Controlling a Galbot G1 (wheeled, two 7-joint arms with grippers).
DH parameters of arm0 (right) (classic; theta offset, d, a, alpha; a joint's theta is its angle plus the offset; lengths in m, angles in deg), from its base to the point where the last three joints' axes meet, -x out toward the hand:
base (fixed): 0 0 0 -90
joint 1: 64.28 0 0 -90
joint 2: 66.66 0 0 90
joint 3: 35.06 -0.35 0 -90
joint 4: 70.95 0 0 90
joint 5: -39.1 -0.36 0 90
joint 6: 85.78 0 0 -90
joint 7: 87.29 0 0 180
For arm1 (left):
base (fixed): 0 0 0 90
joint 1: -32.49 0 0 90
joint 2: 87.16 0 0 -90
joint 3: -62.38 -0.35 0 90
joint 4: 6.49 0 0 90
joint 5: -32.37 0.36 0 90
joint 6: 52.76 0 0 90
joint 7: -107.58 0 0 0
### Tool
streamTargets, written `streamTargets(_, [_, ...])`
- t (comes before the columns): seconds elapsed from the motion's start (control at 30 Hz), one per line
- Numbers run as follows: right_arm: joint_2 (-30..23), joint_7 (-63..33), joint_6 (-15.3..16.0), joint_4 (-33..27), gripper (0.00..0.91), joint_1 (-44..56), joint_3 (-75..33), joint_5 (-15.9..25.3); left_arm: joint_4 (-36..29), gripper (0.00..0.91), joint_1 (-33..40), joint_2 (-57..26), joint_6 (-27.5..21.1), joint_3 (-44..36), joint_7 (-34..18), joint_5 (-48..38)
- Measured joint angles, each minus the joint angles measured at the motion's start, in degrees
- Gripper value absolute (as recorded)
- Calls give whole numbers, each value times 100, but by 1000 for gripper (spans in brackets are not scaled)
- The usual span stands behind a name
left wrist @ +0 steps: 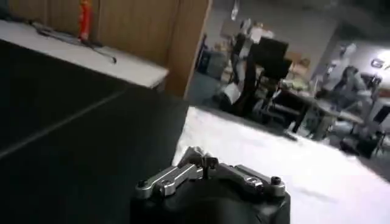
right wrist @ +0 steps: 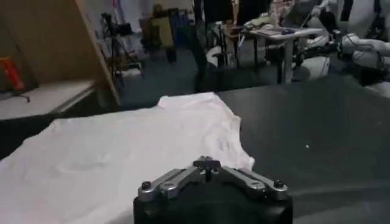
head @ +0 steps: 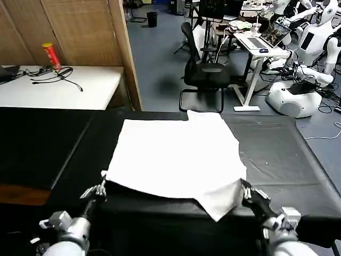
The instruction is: Fold and organize the clothes.
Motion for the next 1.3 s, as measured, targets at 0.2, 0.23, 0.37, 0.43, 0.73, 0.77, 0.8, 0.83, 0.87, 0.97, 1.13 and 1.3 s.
streamTargets(0.2, [40,-3,25,-650,0,-733,186,-26,294,0,430,-66,-11,-160,10,309])
streamTargets(0.23, [42,-3,33,-742,0,-830,213,-19,349,0,486,-78,-9,-179,11,323])
streamTargets(0.37, [78,14,43,-1153,0,-1189,325,15,604,0,723,-155,-9,-246,8,353])
streamTargets(0.43, [113,36,44,-1357,0,-1346,379,27,720,0,838,-204,-21,-279,9,376])
streamTargets(0.73, [74,148,0,-2021,0,-1809,557,210,1170,0,1241,-299,-130,-433,-21,516])
streamTargets(0.77, [62,183,-40,-2082,0,-1857,578,241,1223,0,1281,-304,-134,-449,-30,521])
streamTargets(0.8, [55,222,-91,-2149,0,-1910,602,266,1264,0,1316,-311,-137,-463,-31,522])
streamTargets(0.83, [47,247,-118,-2207,0,-1957,625,270,1304,0,1353,-321,-139,-475,-34,523])
streamTargets(0.87, [41,262,-141,-2251,0,-1993,645,270,1345,0,1387,-331,-139,-487,-34,529])
streamTargets(0.97, [35,289,-233,-2391,0,-2128,681,260,1460,0,1494,-341,-145,-509,-35,530])
streamTargets(1.13, [79,316,-254,-2571,0,-2322,683,218,1595,0,1643,-332,-146,-558,-29,530])
streamTargets(1.3, [166,342,-23,-2527,878,-2264,648,192,1646,878,1760,-315,-147,-594,-18,543])
